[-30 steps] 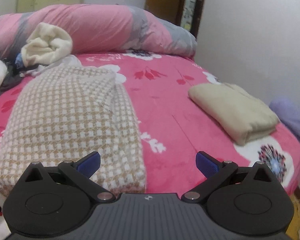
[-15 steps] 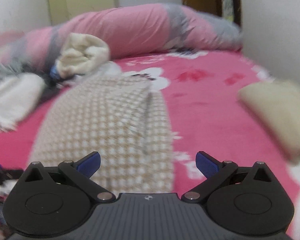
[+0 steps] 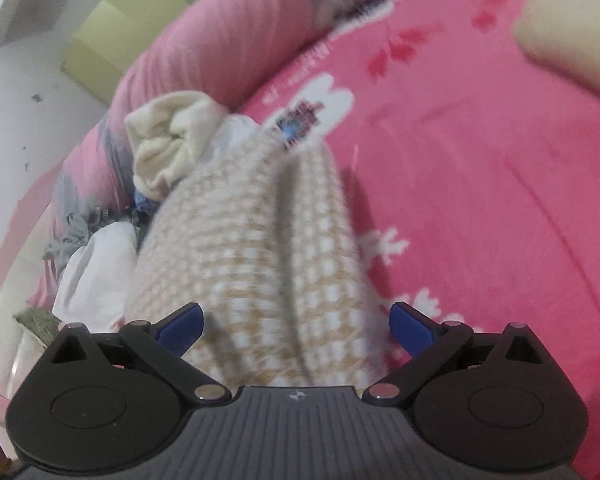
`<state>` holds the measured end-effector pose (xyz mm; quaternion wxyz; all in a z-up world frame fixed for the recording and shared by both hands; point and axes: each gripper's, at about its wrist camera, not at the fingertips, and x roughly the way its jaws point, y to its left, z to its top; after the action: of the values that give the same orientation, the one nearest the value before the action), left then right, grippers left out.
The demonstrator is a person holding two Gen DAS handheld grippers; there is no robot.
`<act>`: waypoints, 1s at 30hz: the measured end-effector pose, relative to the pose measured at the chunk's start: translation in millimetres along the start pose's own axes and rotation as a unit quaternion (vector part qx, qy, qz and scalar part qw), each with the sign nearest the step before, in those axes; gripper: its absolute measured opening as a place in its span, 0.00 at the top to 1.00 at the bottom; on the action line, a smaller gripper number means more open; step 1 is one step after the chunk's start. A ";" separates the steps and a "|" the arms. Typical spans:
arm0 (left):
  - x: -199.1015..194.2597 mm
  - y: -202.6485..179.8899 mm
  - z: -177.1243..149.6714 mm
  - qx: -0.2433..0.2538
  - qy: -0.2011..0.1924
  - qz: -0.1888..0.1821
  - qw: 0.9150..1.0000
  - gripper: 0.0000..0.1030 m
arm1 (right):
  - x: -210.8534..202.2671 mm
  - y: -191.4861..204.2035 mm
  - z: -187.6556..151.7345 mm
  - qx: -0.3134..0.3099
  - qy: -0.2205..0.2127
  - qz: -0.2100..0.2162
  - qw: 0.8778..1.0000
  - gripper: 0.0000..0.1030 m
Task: Fold clothes
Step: 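Lift the cardigan with both tools and carry it toward the beige folded cloth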
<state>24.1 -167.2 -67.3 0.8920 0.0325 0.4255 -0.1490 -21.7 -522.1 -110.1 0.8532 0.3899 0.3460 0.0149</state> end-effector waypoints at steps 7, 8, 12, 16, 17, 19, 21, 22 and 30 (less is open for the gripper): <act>4.7 13.7 -1.3 -0.015 -0.001 -0.054 0.998 0.00 | -3.1 -9.0 -10.5 0.000 0.011 0.032 0.999 0.00; 6.0 17.6 -1.3 -0.024 0.001 -0.071 0.997 0.00 | -4.9 -10.1 -13.5 -0.001 0.013 0.037 0.999 0.00; 11.4 33.2 -1.4 -0.056 0.008 -0.139 0.989 0.00 | -12.3 -11.5 -25.6 -0.016 0.028 0.053 0.998 0.00; 16.8 48.8 -1.5 -0.088 0.015 -0.206 0.974 0.00 | -15.9 -4.7 -34.8 -0.044 0.051 0.063 0.996 0.00; 18.1 52.7 -1.5 -0.096 0.017 -0.223 0.970 0.00 | -16.5 -3.7 -36.0 -0.047 0.056 0.067 0.995 0.00; 21.7 59.0 -1.1 -0.114 0.021 -0.256 0.960 0.00 | -17.9 -4.2 -36.5 -0.048 0.066 0.079 0.993 0.00; 26.8 60.1 0.4 -0.122 0.027 -0.285 0.950 0.00 | -19.5 -6.0 -36.2 -0.048 0.074 0.092 0.992 0.00; 29.3 60.6 1.2 -0.126 0.030 -0.300 0.945 0.00 | -20.0 -7.6 -35.8 -0.047 0.076 0.098 0.991 0.00; 61.7 38.7 20.2 -0.099 0.065 -0.316 0.941 0.00 | -9.2 -19.1 -20.0 -0.019 0.073 0.138 0.988 0.00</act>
<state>87.2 -148.8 -104.6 0.7681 -0.1826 0.4840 -0.3774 -45.4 -524.9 -126.8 0.8229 0.4153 0.3496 0.1678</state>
